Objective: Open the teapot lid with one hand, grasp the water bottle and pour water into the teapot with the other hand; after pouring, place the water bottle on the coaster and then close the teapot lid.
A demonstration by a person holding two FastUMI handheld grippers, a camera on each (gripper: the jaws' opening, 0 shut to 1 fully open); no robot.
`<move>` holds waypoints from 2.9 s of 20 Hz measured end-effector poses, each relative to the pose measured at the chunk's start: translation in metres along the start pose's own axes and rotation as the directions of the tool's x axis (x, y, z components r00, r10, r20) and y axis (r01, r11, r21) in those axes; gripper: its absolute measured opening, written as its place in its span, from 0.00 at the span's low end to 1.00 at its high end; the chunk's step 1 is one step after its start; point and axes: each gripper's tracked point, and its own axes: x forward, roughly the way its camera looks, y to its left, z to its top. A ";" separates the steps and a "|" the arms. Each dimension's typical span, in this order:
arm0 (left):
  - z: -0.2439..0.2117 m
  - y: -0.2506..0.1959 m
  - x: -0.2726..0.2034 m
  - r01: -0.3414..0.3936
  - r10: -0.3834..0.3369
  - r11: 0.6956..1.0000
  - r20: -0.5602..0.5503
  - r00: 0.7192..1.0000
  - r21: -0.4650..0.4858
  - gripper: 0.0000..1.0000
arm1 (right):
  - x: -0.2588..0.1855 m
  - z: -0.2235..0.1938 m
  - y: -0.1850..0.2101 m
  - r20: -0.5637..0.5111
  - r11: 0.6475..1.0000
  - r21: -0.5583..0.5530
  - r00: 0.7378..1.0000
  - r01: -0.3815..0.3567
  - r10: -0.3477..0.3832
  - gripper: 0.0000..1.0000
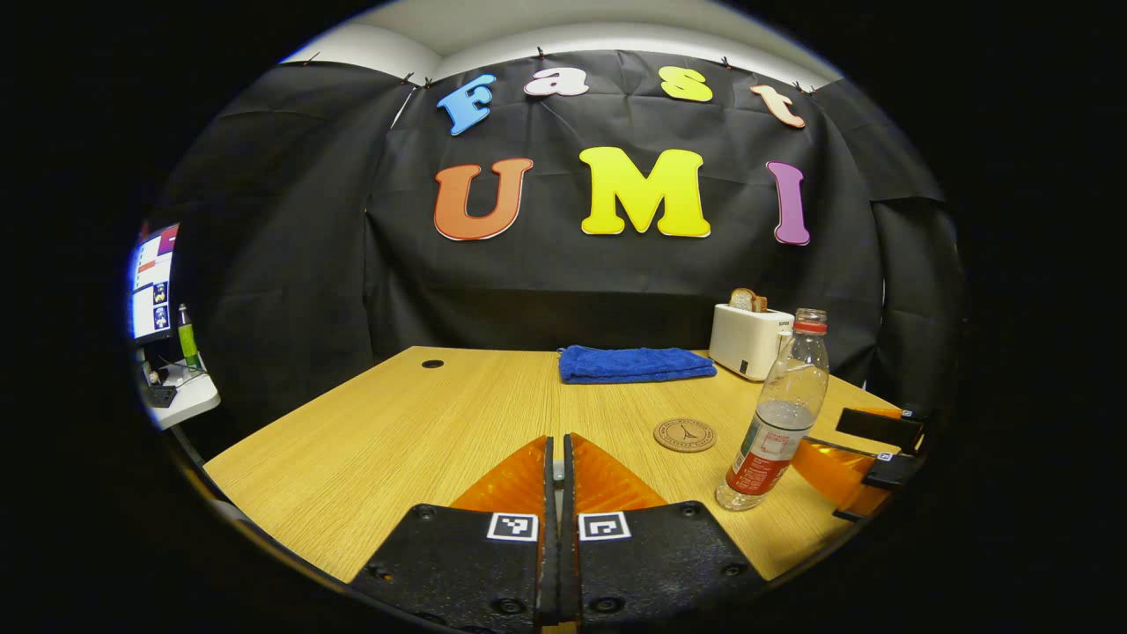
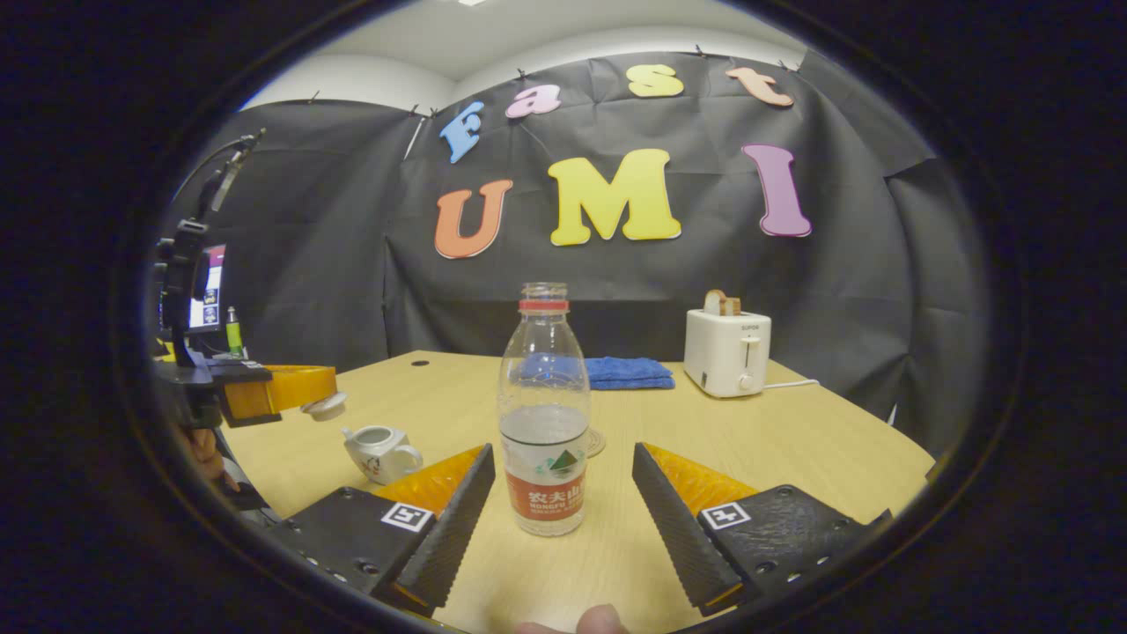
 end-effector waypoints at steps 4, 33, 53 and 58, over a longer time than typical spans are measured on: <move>0.012 0.023 -0.008 -0.052 0.054 0.998 0.051 0.997 -0.038 0.03 | 0.023 -0.007 0.004 -0.026 1.000 0.020 1.000 0.014 -0.014 0.93; 0.006 0.091 -0.011 -0.118 0.118 0.993 0.027 0.993 0.015 0.03 | 0.081 0.030 0.014 0.040 0.496 -0.865 0.995 0.081 -0.093 0.71; -0.001 0.109 -0.015 -0.111 0.111 0.993 -0.005 0.994 0.035 0.03 | 0.091 0.008 0.063 0.078 -0.039 -0.996 0.997 0.079 0.023 0.71; 0.002 0.105 -0.015 -0.096 0.097 0.994 0.001 0.995 0.053 0.03 | 0.097 0.012 0.067 0.076 -0.135 -0.988 0.997 0.079 0.032 0.71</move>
